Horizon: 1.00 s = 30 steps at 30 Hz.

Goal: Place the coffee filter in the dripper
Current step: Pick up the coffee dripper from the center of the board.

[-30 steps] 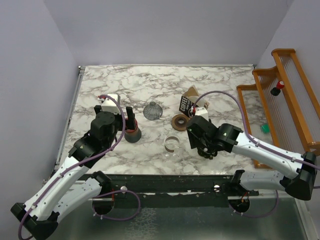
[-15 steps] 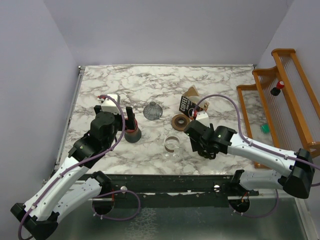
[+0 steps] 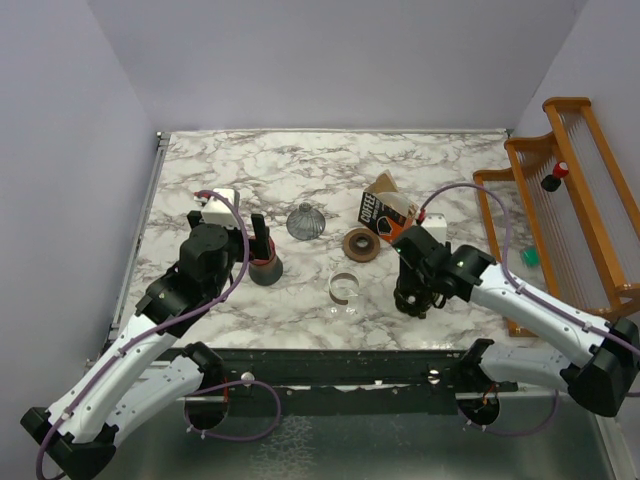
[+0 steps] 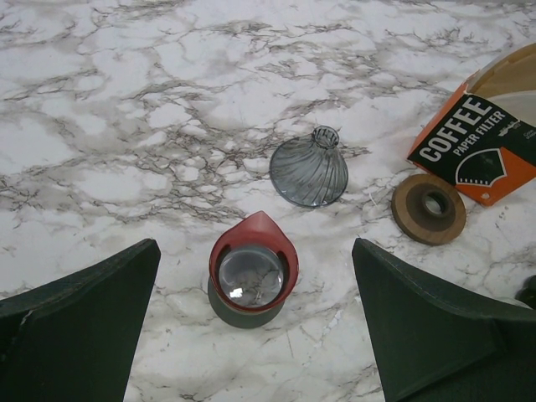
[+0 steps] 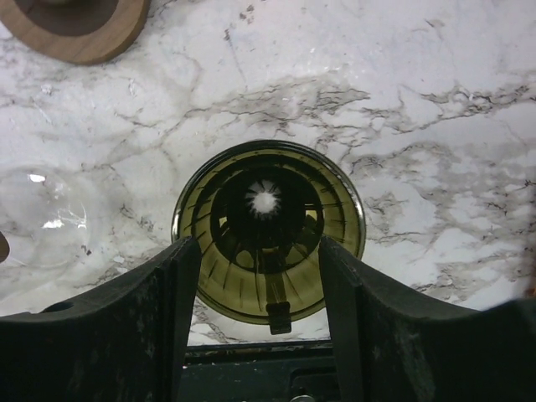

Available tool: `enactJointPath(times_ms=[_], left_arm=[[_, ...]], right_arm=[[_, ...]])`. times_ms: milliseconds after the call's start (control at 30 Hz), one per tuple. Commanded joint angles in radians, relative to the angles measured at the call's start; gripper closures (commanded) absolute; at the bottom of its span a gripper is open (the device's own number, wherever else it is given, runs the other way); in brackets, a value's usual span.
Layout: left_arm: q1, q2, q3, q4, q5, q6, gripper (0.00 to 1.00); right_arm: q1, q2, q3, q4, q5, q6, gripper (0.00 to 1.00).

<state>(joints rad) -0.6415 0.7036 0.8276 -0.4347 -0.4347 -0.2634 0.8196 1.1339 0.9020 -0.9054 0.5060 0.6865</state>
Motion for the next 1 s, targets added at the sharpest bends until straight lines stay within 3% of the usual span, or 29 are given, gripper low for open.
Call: enactJointPath(times_ms=[0, 433, 967], left_arm=[[0.005, -0.017, -0.008, 0.016, 0.021, 0.012, 0.01], [0.005, -0.015, -0.008, 0.021, 0.028, 0.017, 0.01], [0.006, -0.015, -0.01, 0.022, 0.031, 0.02, 0.01]], right_arm=[[-0.085, -0.067, -0.029, -0.001, -0.049, 0.04, 0.37], [-0.242, -0.076, -0.086, -0.032, -0.098, 0.154, 0.42], [-0.289, -0.092, -0.171, 0.017, -0.133, 0.199, 0.49]])
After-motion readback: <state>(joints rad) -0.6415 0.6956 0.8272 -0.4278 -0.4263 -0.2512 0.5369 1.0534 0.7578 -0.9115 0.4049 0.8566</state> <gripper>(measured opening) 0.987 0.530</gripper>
